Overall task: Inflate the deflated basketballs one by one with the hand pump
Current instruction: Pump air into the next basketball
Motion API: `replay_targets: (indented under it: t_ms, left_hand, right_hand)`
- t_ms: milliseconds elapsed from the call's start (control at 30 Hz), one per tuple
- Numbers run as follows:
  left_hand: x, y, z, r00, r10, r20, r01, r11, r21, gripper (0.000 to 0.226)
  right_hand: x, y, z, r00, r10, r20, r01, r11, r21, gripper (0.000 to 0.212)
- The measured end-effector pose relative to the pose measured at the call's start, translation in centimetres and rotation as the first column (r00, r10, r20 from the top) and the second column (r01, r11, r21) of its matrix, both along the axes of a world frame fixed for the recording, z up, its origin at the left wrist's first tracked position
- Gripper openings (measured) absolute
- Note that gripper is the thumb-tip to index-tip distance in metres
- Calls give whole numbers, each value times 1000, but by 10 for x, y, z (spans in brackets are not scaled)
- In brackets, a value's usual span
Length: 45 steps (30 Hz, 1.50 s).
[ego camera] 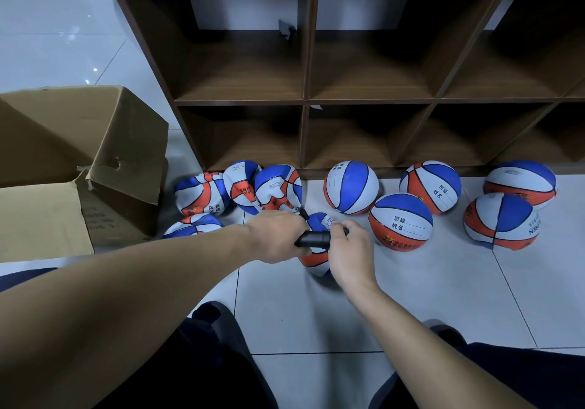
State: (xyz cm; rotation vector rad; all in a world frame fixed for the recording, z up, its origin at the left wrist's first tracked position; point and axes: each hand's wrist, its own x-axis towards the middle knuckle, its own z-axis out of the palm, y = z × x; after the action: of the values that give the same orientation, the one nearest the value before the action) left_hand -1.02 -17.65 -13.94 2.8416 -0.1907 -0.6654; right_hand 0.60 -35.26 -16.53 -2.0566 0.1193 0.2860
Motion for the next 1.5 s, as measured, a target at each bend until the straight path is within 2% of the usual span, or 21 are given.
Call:
replay_targets:
  t_ms: [133, 233, 300, 433, 600, 900, 1500]
  left_hand:
    - [1, 3, -1, 1000, -13, -16, 13, 1000, -1, 29]
    - [3, 9, 2, 1000, -10, -1, 10, 1000, -10, 29]
    - [4, 19, 3, 1000, 1, 2, -1, 1000, 14, 27]
    - [5, 42, 0, 998, 49, -45, -46, 997, 63, 28]
    - [4, 33, -6, 1000, 20, -18, -19, 994, 105, 30]
    - [0, 14, -5, 1000, 17, 26, -19, 999, 50, 31]
    - [1, 2, 1, 999, -37, 21, 36, 999, 19, 31]
  right_hand:
    - [2, -3, -1, 999, 36, -20, -36, 999, 12, 29]
    - [10, -15, 4, 999, 38, 29, -38, 999, 21, 26]
    - [21, -28, 9, 998, -22, 64, 20, 999, 31, 27]
    - [41, -50, 8, 991, -137, 6, 137, 989, 47, 42]
    - [32, -42, 6, 979, -200, -33, 201, 978, 52, 42]
    - [7, -11, 11, 995, -91, 31, 91, 996, 1, 31]
    - [8, -6, 11, 997, 45, -57, -47, 998, -35, 29]
